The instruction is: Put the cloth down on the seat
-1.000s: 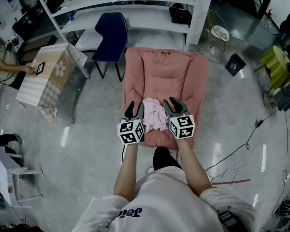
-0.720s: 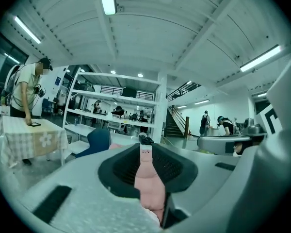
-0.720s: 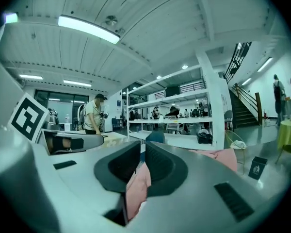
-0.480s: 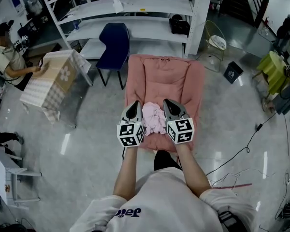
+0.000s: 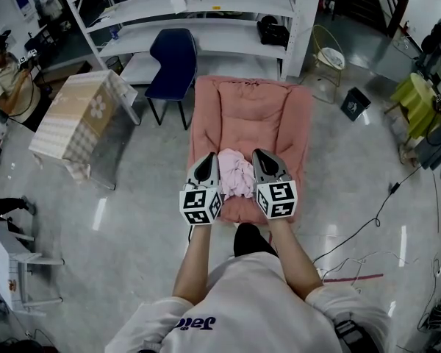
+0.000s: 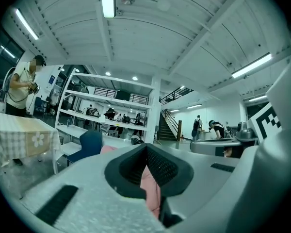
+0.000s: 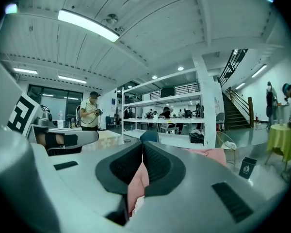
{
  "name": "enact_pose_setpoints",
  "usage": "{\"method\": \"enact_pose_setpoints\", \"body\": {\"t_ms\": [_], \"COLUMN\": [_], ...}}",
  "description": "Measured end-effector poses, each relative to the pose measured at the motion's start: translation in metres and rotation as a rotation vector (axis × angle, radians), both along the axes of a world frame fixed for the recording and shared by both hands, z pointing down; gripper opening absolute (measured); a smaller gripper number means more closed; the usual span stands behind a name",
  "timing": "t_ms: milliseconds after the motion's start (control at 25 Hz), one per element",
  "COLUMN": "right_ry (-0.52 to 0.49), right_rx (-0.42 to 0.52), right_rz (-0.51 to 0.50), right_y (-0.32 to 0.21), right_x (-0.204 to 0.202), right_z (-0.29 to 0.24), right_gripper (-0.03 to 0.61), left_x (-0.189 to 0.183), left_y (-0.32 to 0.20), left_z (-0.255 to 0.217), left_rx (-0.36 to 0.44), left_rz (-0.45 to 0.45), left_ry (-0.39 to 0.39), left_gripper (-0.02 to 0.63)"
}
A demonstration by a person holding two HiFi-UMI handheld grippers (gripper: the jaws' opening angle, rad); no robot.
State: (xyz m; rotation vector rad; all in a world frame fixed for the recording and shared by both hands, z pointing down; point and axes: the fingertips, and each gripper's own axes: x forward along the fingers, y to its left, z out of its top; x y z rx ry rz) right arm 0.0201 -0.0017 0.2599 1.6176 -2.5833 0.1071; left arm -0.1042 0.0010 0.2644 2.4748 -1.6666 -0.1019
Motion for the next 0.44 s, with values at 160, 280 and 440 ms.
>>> {"method": "enact_pose_setpoints", "body": {"t_ms": [160, 280, 440], "right_ry": [-0.012, 0.004, 0.008], "right_rx": [0.024, 0.036, 0.039], "right_rz": [-0.047, -0.061, -0.064], "right_y": [-0.003, -0.013, -0.041], "right_x": [-0.006, -0.01, -0.012], "right_z": [-0.001, 0.003, 0.017], "right_gripper": [0.017, 0.018, 0.018], "left_x": [0.003, 0.006, 0.009], "left_y": [-0.004, -0.015, -0.041], "left_z": [0.001, 0.002, 0.012], "left_rx": [0.006, 0.025, 0.04], "left_rz": [0.006, 0.011, 0.024], "left_ry": [-0.013, -0.03, -0.056], "left_gripper": [0.014, 0.014, 0.014]}}
